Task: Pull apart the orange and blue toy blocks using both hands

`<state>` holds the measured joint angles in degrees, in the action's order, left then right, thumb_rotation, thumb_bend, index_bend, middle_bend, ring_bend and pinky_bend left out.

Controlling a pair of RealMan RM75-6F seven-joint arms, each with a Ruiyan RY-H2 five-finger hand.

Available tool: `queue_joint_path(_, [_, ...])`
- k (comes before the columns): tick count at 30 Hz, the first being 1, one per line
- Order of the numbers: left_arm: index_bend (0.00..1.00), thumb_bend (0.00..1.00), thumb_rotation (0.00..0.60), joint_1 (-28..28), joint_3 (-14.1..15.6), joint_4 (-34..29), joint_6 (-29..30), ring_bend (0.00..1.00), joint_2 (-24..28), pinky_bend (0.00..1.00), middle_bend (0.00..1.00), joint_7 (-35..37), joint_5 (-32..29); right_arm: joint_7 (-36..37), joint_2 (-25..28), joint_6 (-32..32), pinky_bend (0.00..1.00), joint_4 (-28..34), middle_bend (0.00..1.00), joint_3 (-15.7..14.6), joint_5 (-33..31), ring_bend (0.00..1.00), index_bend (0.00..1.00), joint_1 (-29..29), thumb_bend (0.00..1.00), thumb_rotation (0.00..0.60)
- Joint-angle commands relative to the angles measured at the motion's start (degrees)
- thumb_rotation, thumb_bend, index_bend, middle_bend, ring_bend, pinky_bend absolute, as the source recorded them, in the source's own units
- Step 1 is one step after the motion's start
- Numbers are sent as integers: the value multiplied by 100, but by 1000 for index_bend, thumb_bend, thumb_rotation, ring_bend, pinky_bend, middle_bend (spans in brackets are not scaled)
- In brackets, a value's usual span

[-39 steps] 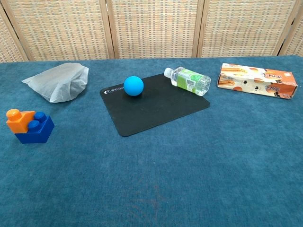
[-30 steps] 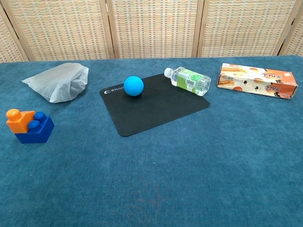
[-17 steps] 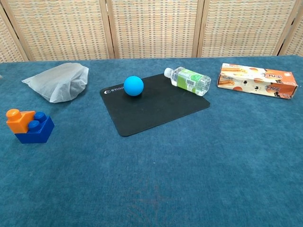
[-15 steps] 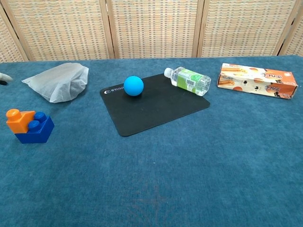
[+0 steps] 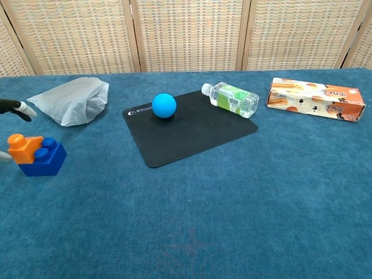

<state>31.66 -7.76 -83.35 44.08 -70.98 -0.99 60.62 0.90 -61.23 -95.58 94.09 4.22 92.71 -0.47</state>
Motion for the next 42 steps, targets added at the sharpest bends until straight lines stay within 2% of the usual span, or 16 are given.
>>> queue_joint_path(1, [174, 89, 600, 46, 7, 3, -45, 0, -48, 0, 186, 8, -35, 11, 3, 1, 0, -3, 0, -1, -1, 0, 0, 0, 0, 600])
queue_joint_path(11, [292, 148, 600, 173, 21, 78, -64, 0, -199, 0, 284, -164, -327, 78, 10, 64, 0, -28, 0, 15, -56, 0, 0, 27, 0, 600])
queue_joint_path(20, [298, 154, 600, 239, 18, 146, -99, 0, -331, 0, 307, -190, -560, 104, 11, 100, 0, -37, 0, 12, -67, 0, 0, 45, 0, 600])
queue_joint_path(33, [456, 220, 600, 249, 18, 242, 144, 0, -486, 0, 494, -327, -615, 132, 5, 168, 0, -52, 0, 8, -101, 0, 0, 73, 0, 600])
queue_joint_path(38, [470, 230, 600, 151, -116, 159, 279, 0, -329, 0, 506, 11, -506, 128, -1, 157, 0, -56, 0, 9, -102, 0, 0, 71, 0, 600])
queue_joint_path(42, [478, 231, 600, -77, -417, -81, 539, 0, -69, 0, 514, 1026, -60, 117, -3, 159, 0, -53, 0, 9, -107, 0, 0, 71, 0, 600])
